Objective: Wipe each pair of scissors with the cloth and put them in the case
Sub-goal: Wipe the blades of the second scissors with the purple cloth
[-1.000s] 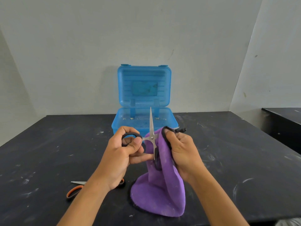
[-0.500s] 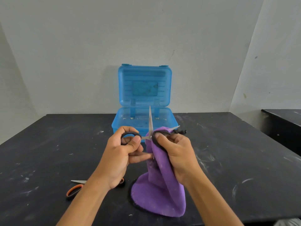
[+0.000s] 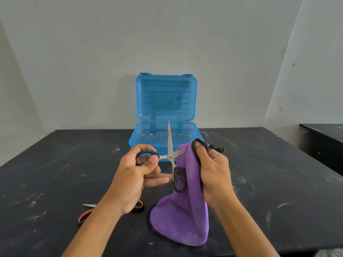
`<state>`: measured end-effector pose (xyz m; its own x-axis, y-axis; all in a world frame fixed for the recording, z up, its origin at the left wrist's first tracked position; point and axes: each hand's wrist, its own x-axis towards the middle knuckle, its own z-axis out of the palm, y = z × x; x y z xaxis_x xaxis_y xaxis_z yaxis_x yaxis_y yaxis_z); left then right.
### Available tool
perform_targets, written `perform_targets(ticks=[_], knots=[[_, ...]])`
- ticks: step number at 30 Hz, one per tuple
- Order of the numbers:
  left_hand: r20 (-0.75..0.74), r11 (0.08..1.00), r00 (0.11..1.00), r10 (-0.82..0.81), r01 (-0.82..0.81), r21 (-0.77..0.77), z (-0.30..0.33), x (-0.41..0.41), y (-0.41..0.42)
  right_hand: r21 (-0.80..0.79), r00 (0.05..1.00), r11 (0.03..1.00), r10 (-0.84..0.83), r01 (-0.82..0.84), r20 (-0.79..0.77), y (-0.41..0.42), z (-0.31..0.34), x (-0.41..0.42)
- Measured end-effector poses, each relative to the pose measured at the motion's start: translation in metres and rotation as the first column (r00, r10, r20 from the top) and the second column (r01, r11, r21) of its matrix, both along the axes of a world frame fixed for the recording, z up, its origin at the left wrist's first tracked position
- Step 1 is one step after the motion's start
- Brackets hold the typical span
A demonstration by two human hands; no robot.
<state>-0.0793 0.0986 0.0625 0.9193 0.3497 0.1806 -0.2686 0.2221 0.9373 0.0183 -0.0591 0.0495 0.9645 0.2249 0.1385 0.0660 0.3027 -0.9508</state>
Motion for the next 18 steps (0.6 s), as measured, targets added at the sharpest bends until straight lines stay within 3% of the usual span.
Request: perform_targets(ticks=[5,9,14,18], knots=[[-0.007,1.0,1.0,0.004,-0.004,0.007,0.0018,0.0016,0.0006,0.044,0.991,0.991,0.126,-0.128,0.046,-0.0043,0.0013,0.0031],[-0.004,1.0,1.0,-0.007,0.007,0.01,0.0031,0.0031,-0.0039,-0.019,0.972,0.976,0.217,-0.216,0.088,0.0008,-0.0025,-0.004],[0.002,1.0,1.0,-0.025,0.025,0.009,0.0026,0.0011,-0.002,-0.117,0.973,0.981,0.172,-0.155,0.156,-0.0014,0.002,-0.0051],[0.003,1.0,1.0,-0.016,0.016,0.019,0.0041,-0.0008,0.0,-0.118,0.985,0.988,0.117,-0.102,0.123,-0.0033,0.0037,-0.004]])
